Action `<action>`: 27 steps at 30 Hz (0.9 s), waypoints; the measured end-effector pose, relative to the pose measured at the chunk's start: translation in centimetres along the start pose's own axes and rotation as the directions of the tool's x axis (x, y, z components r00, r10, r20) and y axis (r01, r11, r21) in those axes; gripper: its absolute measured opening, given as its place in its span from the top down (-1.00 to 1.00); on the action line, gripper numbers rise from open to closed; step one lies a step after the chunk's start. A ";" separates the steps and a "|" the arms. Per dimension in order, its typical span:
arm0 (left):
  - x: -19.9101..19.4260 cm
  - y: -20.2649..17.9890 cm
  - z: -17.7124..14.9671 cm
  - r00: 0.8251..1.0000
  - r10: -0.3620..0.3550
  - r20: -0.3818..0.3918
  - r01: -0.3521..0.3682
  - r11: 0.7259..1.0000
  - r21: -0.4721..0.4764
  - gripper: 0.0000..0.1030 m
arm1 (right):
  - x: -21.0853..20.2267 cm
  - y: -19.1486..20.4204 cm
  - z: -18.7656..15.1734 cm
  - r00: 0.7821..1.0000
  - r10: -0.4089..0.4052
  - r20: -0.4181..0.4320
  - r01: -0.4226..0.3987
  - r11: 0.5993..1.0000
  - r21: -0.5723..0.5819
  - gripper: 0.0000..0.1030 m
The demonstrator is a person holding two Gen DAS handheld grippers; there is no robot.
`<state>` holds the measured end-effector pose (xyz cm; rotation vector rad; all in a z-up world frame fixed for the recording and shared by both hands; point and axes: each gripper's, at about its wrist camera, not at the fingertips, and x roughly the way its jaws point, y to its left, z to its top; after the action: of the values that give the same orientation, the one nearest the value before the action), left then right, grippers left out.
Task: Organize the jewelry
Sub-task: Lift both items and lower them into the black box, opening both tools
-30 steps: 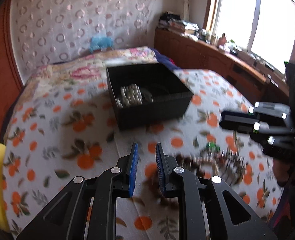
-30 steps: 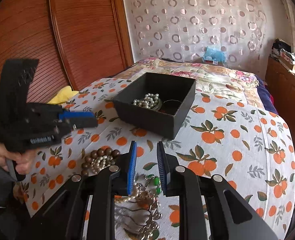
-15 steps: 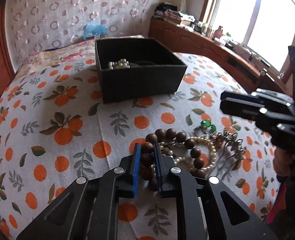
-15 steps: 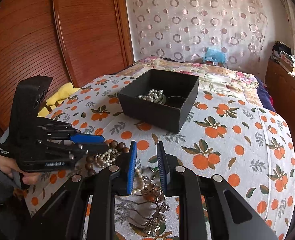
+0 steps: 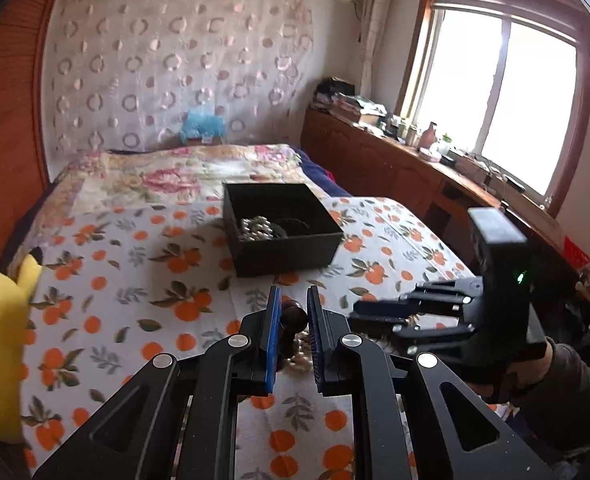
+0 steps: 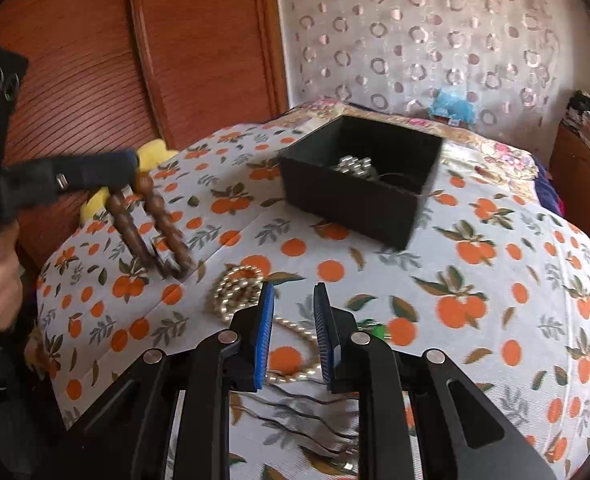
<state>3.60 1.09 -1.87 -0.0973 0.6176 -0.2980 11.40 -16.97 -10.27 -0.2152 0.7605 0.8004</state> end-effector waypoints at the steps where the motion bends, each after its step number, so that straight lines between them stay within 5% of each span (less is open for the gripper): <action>1: -0.4 0.3 0.0 1.000 0.009 0.006 -0.009 1.000 -0.002 0.77 | 0.3 0.3 0.1 1.000 0.004 -0.008 -0.004 1.000 -0.007 0.56; 15: -3.1 3.9 -0.7 0.992 0.122 0.033 -0.120 0.992 -0.034 0.76 | 3.9 4.5 -0.3 0.991 0.014 -0.132 -0.032 0.990 -0.139 0.55; 21: -3.3 4.7 -0.1 0.986 0.163 0.041 -0.161 0.986 -0.030 0.76 | 4.0 5.1 0.3 0.992 -0.043 -0.116 0.019 0.979 -0.203 0.89; 27: -2.5 5.1 1.0 0.982 0.180 0.047 -0.180 0.984 -0.009 0.76 | 2.4 3.6 2.8 0.998 -0.031 -0.048 0.023 0.986 -0.165 0.89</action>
<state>3.50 6.69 -0.58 -0.0526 0.5757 -0.1184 11.39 -11.85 -9.54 -0.3944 0.7379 0.8353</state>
